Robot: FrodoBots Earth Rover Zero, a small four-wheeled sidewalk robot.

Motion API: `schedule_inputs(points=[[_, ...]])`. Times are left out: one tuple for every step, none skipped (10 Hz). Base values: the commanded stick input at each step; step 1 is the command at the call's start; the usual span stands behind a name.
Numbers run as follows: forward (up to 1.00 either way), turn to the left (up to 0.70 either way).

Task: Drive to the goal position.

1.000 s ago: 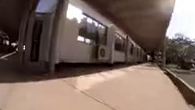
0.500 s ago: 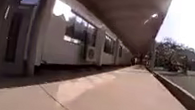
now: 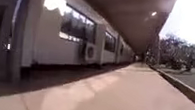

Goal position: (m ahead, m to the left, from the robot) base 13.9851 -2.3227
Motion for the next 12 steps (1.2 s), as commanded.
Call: schedule_inputs(points=[[1.00, -0.02], [1.00, -0.18], [1.00, -0.34], [1.00, -0.40], [1.00, -0.40], [1.00, -0.40], [1.00, -0.40], [1.00, -0.40], [1.00, -0.40], [1.00, -0.40], [1.00, -0.40], [1.00, -0.40]])
